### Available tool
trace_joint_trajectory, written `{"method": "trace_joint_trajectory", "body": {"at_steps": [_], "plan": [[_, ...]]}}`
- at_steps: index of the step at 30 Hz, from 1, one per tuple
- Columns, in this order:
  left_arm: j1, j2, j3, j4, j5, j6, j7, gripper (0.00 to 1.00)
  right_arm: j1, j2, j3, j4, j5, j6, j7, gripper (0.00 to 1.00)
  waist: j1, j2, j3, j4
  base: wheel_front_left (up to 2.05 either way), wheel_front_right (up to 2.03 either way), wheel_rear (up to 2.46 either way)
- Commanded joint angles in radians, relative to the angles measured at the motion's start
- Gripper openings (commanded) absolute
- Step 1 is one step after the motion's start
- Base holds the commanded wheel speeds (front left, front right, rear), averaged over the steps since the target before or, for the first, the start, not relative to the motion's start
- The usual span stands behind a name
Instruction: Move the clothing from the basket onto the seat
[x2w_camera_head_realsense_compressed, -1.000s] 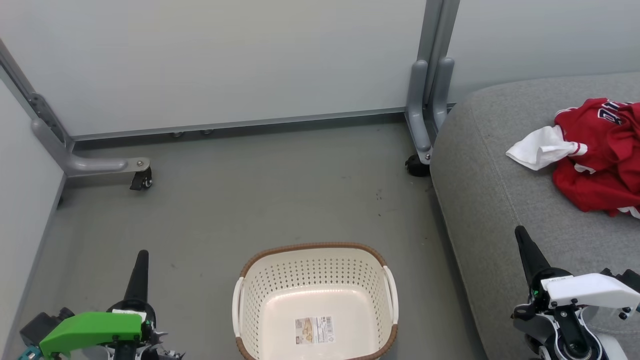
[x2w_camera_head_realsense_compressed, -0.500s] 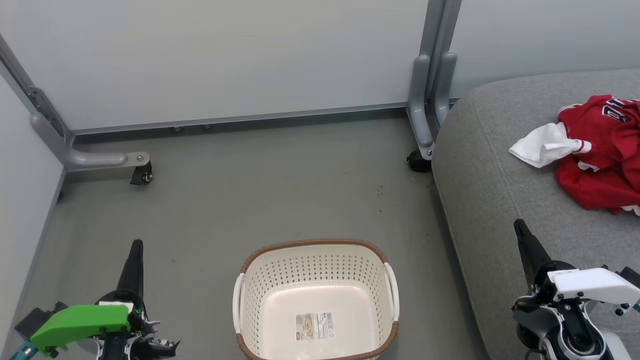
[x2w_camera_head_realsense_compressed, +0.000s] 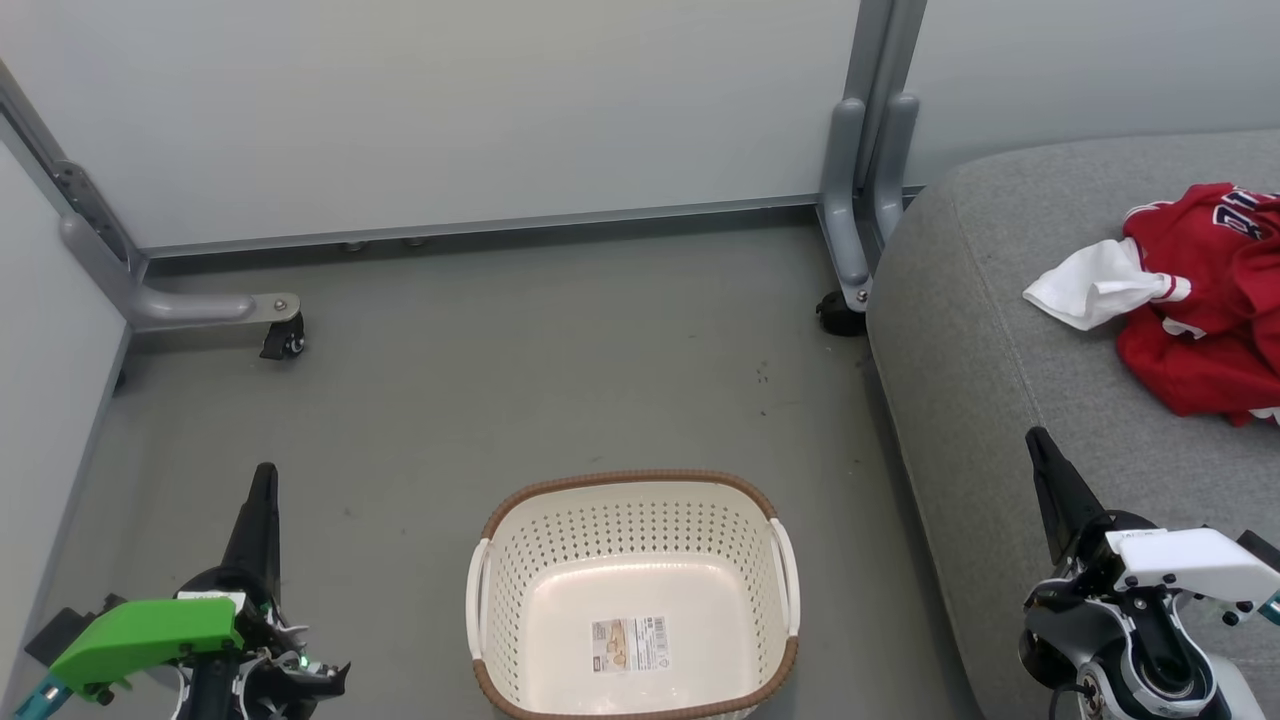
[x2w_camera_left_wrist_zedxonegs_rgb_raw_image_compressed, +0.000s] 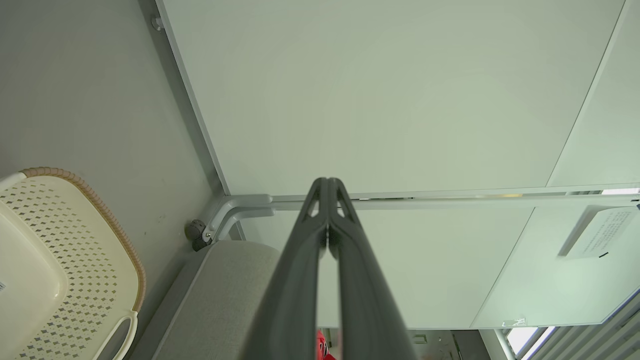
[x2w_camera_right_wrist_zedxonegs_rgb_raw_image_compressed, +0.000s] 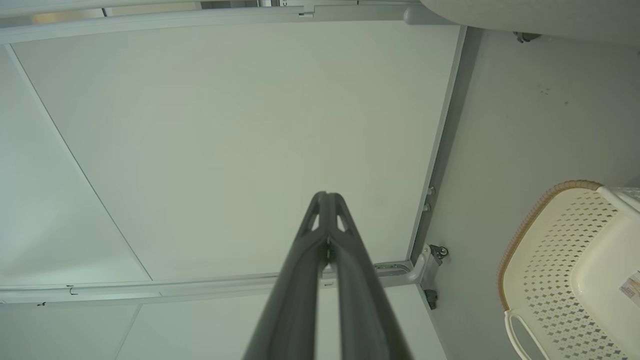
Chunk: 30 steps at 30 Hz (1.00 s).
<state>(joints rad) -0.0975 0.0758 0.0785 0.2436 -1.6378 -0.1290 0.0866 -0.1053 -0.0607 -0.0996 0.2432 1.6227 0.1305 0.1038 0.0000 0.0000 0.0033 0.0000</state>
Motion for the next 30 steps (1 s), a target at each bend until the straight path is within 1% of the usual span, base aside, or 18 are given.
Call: {"method": "trace_joint_trajectory", "body": {"at_steps": [1,30], "plan": [[-0.018,-0.001,0.004,0.001,-0.006,-0.005,0.003,0.00,-0.006,0.001,-0.002,0.003,0.003,0.000,0.001,0.00,0.0000,0.0000,0.000,0.000,0.00,0.00,0.00],[-0.019,-0.009,0.014,0.002,0.008,-0.005,0.011,0.00,-0.007,0.004,-0.007,0.003,-0.004,0.000,0.007,0.00,0.0000,0.0000,0.000,0.000,0.00,0.00,0.00]]}}
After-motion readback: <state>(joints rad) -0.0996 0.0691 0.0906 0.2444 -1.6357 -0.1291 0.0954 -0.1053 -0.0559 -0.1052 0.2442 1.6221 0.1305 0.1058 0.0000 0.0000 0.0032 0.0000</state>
